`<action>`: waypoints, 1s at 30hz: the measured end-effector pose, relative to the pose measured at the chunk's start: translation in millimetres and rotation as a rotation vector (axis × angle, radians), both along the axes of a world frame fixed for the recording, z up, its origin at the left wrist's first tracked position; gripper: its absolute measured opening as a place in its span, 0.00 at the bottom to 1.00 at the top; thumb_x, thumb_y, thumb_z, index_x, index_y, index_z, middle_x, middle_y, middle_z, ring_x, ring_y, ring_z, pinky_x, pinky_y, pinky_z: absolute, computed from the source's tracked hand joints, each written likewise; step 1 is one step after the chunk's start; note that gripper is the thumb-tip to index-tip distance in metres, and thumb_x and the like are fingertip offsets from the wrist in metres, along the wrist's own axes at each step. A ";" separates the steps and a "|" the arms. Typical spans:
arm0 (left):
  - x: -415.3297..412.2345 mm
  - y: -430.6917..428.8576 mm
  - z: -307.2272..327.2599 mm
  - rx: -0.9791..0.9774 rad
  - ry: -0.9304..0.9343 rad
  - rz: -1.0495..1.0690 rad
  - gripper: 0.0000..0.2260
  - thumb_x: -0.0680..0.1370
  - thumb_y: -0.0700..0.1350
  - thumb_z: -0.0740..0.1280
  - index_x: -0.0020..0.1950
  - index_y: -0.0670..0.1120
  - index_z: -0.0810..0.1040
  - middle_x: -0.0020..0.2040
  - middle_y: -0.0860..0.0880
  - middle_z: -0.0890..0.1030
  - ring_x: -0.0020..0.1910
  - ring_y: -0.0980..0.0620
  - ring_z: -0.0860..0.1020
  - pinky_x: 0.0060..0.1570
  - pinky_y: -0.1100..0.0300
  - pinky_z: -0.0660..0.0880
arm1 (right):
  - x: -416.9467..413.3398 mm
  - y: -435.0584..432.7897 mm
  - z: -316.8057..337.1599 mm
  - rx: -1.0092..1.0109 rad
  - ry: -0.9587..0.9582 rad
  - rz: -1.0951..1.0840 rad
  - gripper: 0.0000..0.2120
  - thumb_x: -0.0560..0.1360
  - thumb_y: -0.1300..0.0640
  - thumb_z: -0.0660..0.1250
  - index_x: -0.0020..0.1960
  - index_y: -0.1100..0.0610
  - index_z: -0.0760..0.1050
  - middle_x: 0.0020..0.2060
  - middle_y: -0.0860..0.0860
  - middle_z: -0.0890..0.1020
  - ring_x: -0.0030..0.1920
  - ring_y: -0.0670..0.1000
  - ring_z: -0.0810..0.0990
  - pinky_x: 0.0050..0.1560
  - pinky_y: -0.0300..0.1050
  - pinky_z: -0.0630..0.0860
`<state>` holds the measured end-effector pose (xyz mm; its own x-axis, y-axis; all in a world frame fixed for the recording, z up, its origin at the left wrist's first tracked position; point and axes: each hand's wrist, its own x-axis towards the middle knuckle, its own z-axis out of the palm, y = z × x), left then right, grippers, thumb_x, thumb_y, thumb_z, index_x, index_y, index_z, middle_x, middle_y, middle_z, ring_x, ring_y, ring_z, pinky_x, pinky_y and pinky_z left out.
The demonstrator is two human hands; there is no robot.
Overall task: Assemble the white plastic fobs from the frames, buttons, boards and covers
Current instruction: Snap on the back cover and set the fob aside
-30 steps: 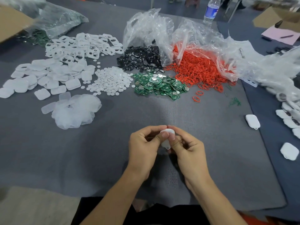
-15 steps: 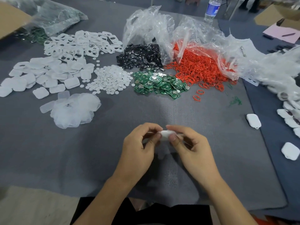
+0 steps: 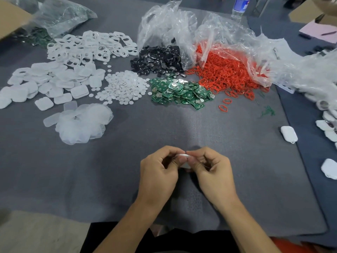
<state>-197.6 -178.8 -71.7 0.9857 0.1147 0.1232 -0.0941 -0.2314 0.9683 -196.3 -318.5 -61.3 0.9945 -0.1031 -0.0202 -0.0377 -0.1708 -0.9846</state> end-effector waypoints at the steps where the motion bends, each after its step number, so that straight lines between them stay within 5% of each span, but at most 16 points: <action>1: 0.3 -0.2 0.4 -0.001 -0.007 0.007 0.07 0.77 0.40 0.75 0.46 0.54 0.85 0.42 0.59 0.86 0.44 0.59 0.85 0.47 0.66 0.79 | 0.1 0.9 -0.4 0.004 -0.002 -0.009 0.09 0.76 0.66 0.71 0.46 0.52 0.85 0.40 0.51 0.87 0.43 0.53 0.87 0.51 0.62 0.82; 7: -1.7 3.2 -0.9 -0.021 -0.069 0.012 0.08 0.79 0.42 0.74 0.49 0.57 0.83 0.46 0.58 0.85 0.48 0.56 0.85 0.48 0.68 0.77 | -4.1 4.8 -0.5 -0.007 -0.100 -0.148 0.10 0.72 0.64 0.76 0.48 0.51 0.85 0.43 0.47 0.87 0.45 0.46 0.86 0.49 0.37 0.79; 12: -2.4 3.3 -5.2 0.056 -0.112 0.023 0.12 0.77 0.37 0.74 0.49 0.55 0.82 0.47 0.58 0.84 0.49 0.56 0.84 0.50 0.67 0.77 | -6.7 5.3 -1.9 -0.116 -0.168 -0.156 0.16 0.70 0.69 0.76 0.41 0.47 0.84 0.39 0.48 0.84 0.41 0.47 0.84 0.44 0.37 0.78; 18: -0.1 0.6 -3.2 0.172 -0.131 0.053 0.08 0.75 0.37 0.75 0.46 0.51 0.84 0.43 0.58 0.83 0.46 0.58 0.82 0.49 0.70 0.73 | -5.8 8.1 -10.1 -0.134 -0.098 -0.135 0.12 0.71 0.70 0.75 0.38 0.54 0.81 0.36 0.53 0.83 0.37 0.52 0.82 0.41 0.44 0.78; 23: 0.8 2.2 -1.3 0.218 -0.121 0.045 0.07 0.75 0.38 0.76 0.45 0.51 0.85 0.41 0.58 0.83 0.45 0.59 0.81 0.48 0.73 0.71 | -0.1 7.3 -10.9 -0.122 -0.040 -0.119 0.12 0.71 0.70 0.75 0.36 0.55 0.79 0.32 0.53 0.82 0.33 0.46 0.78 0.37 0.46 0.76; 30: 2.0 0.4 0.7 0.112 -0.033 0.046 0.05 0.77 0.46 0.76 0.49 0.56 0.86 0.45 0.62 0.85 0.48 0.63 0.83 0.48 0.74 0.74 | -0.6 10.9 -10.6 -0.124 -0.081 -0.170 0.10 0.74 0.66 0.73 0.43 0.51 0.81 0.37 0.48 0.82 0.38 0.48 0.81 0.41 0.42 0.78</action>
<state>-195.7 -178.5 -71.0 0.9750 0.1430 0.1703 -0.1127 -0.3423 0.9328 -196.9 -307.6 -71.9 0.9605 -0.2658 0.0825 0.0023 -0.2889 -0.9574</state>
